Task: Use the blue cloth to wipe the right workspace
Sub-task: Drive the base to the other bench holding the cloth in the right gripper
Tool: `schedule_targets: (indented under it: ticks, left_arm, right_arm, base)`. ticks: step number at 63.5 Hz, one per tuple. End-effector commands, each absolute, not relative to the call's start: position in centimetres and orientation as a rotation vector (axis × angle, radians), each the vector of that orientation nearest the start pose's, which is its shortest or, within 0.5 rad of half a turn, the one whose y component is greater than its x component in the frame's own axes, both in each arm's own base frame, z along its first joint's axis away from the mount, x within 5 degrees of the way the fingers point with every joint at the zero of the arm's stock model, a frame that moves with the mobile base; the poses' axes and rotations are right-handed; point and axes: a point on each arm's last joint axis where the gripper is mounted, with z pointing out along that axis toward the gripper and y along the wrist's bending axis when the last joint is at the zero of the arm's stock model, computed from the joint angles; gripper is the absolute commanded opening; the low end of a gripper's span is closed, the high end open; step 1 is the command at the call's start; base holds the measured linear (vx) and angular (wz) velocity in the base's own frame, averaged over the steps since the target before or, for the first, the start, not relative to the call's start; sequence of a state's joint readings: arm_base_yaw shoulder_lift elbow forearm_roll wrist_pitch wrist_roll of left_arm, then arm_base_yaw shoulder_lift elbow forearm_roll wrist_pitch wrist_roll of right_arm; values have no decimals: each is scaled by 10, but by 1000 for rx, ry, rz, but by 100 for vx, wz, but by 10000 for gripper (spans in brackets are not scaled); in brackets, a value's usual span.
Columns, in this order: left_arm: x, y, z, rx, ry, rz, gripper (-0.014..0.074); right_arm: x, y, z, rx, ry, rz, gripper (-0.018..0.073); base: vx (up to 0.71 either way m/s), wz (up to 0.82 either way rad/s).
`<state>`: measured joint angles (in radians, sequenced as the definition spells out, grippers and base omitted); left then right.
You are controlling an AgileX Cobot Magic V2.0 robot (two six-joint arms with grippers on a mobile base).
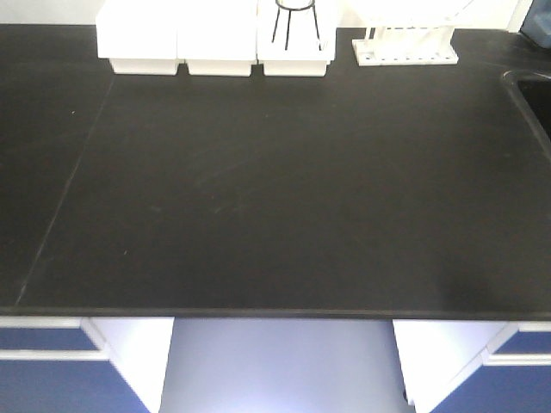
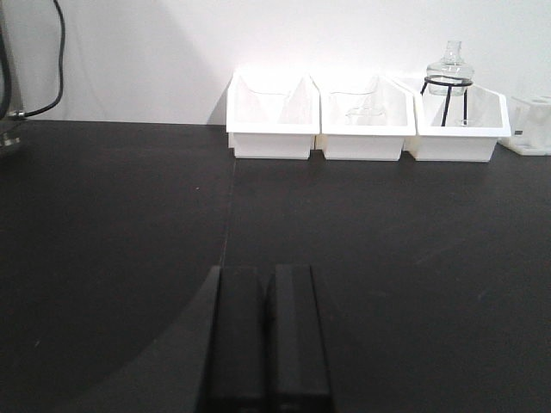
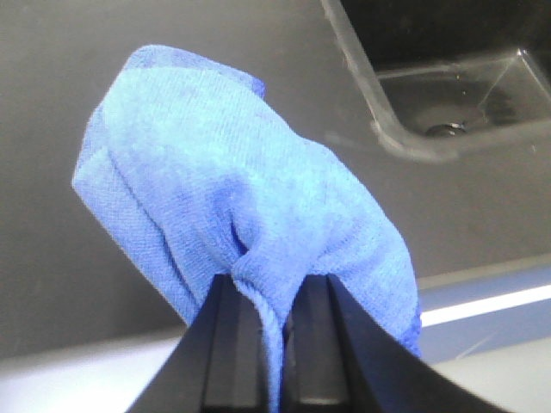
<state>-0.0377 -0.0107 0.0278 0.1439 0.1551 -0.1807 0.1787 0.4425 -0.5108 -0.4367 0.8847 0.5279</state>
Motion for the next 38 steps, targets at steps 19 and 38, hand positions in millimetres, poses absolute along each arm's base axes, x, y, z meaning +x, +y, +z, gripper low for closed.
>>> schedule_targets:
  ticks: [19,38]
  left_arm:
    - [57,-1,188,-10,1586,-60,-6]
    - [57,-1,188,-10,1586,-60,-6]
  right_arm:
    - [81,-16,298,199,2119,-151,0]
    - [81,-16,298,201,2119,-150,0]
  base:
    - [-23,7]
    - [-28,-5]
